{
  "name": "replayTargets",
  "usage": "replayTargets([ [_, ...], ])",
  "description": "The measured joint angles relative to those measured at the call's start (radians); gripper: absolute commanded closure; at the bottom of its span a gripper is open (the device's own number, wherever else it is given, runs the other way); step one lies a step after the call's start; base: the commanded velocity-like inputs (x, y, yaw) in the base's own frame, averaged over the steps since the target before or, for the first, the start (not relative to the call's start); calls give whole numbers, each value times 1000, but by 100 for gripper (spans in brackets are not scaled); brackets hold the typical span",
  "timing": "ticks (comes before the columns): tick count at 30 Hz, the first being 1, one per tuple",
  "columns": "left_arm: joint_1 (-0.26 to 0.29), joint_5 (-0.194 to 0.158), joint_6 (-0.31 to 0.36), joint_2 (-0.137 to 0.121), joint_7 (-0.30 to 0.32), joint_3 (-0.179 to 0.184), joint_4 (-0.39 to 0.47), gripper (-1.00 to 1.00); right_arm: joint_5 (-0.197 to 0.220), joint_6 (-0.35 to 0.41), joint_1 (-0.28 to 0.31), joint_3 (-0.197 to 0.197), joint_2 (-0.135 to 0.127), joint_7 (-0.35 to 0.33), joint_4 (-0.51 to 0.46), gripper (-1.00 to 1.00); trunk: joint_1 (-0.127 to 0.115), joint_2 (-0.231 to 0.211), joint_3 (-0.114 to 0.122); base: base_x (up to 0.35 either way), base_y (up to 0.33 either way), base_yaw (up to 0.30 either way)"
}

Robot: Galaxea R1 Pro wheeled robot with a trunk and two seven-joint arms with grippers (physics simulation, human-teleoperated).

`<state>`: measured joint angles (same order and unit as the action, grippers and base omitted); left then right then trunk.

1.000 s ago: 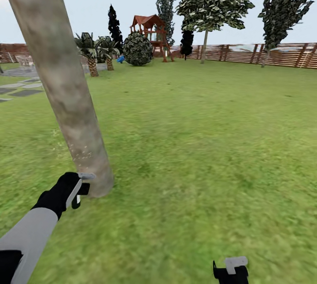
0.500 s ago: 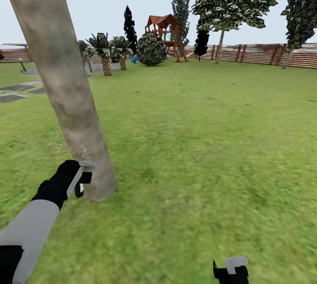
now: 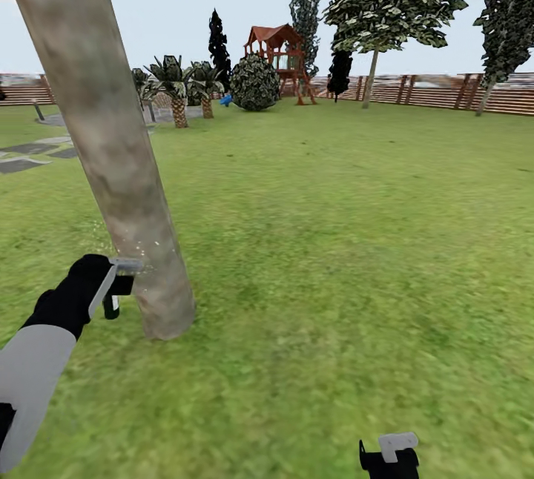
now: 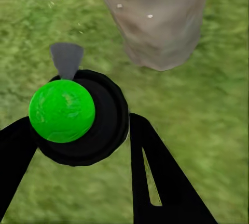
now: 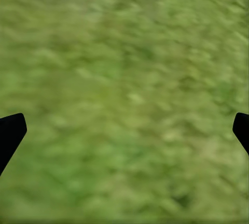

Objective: In the garden, pick up the pesticide atomizer on the floor and spray pesticide onto both trees until each tree trunk is fully covered.

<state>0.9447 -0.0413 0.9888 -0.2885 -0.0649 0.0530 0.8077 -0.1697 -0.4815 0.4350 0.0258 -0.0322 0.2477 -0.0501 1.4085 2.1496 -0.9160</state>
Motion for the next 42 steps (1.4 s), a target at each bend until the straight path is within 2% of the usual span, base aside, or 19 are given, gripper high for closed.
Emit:
replayTargets([
  [2, -3, -5, 0, -1, 17, 5, 1, 100, 0, 0, 0, 0, 0, -1, 0, -100, 0, 0, 0, 0, 0, 11],
  [12, -1, -3, -1, 14, 20, 6, 4, 100, 0, 0, 0, 1, 2, 0, 0, -100, 0, 0, 0, 92, -65, 145],
  [18, -4, 0, -2, 37, 19, 6, 4, 100, 0, -1, 0, 1, 1, 0, 0, -100, 0, 0, 0, 117, -235, 2],
  [28, -9, 5, -2, 36, 19, 7, 3, 100, 0, 0, 0, 1, 2, 0, 0, -100, 0, 0, 0, 2, -273, 22],
  [42, -18, 4, -5, 37, 18, 3, 2, 100, 0, 0, 0, 1, 2, 0, 0, -100, 0, 0, 0, 23, -273, 250],
])
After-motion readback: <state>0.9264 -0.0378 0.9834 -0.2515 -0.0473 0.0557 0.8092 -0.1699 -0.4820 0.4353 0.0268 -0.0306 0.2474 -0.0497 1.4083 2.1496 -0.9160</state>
